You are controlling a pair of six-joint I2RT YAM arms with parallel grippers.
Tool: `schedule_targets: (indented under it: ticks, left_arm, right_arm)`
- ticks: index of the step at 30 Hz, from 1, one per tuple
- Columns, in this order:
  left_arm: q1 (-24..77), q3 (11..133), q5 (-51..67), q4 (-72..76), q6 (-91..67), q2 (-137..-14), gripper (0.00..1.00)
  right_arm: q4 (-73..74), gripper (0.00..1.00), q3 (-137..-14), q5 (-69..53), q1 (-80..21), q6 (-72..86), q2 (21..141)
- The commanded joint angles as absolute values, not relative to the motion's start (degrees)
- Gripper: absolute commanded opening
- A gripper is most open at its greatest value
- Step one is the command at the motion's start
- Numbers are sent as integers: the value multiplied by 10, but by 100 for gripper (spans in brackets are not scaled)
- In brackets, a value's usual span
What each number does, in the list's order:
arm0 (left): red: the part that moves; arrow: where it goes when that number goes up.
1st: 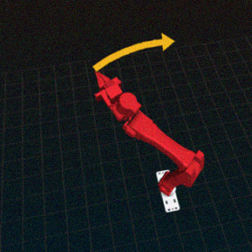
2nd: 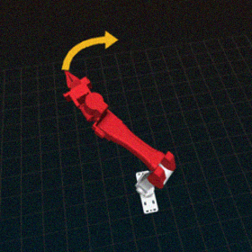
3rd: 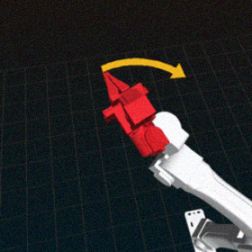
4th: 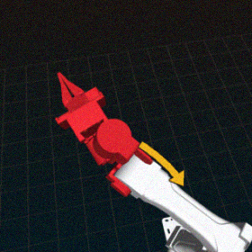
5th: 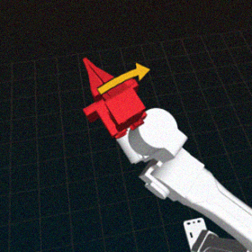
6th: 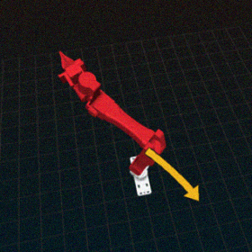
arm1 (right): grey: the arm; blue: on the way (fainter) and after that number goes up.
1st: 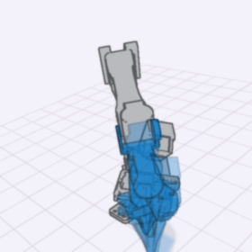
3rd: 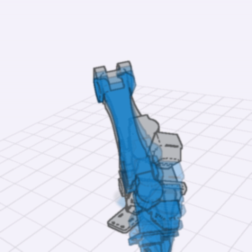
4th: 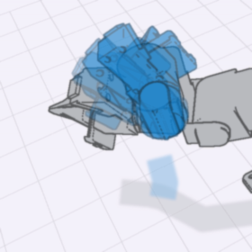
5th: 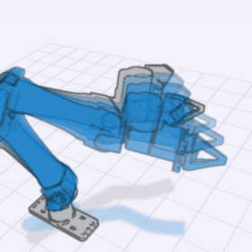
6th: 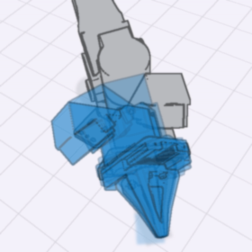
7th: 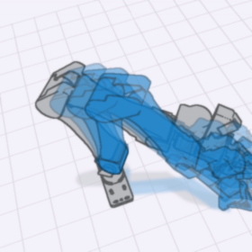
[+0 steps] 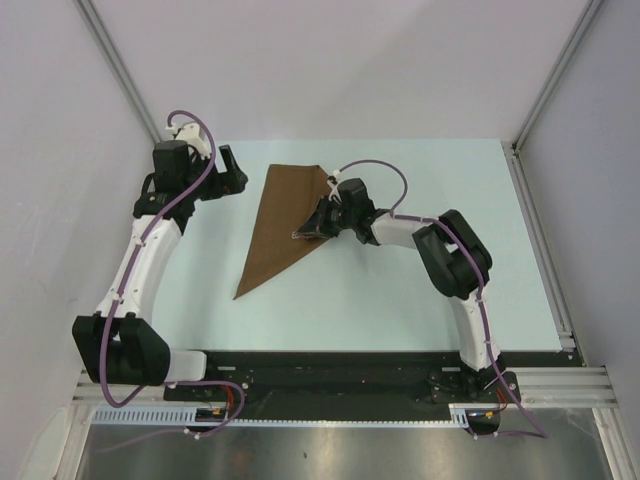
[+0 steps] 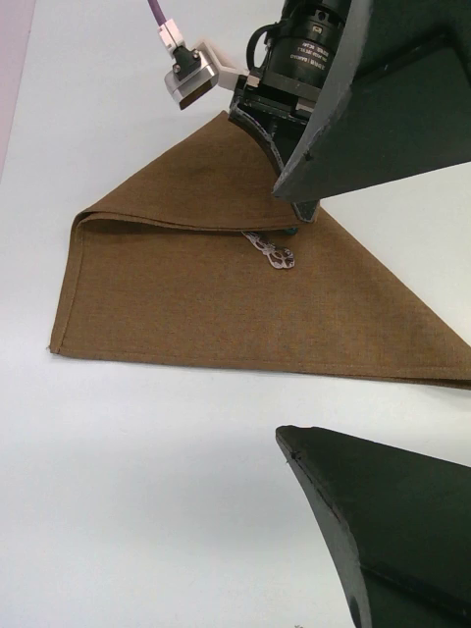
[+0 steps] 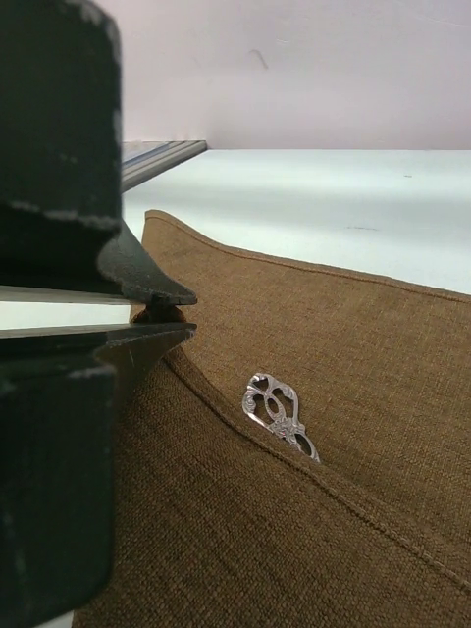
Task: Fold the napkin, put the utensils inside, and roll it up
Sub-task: Fold the napkin
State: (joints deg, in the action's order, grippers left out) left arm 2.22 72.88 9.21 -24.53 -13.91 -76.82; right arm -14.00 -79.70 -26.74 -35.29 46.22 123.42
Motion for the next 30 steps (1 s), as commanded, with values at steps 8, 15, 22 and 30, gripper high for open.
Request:
schedule_targets:
  ticks: [8, 15, 22, 30]
  left_arm:
    - [18, 740, 101, -226, -134, -760, 100]
    - [19, 727, 98, -215, -141, -765, 100]
    - [20, 601, 34, -207, -195, -707, 100]
    - [20, 333, 20, -159, -369, -549, 94]
  right_arm:
    - [-154, 41, -815, -278, -359, 421, 1234]
    - [-110, 54, -824, -299, -352, 333, 1147]
    - [-104, 55, -758, -320, -301, 307, 1021]
    - [-144, 55, -641, -378, -173, 332, 911]
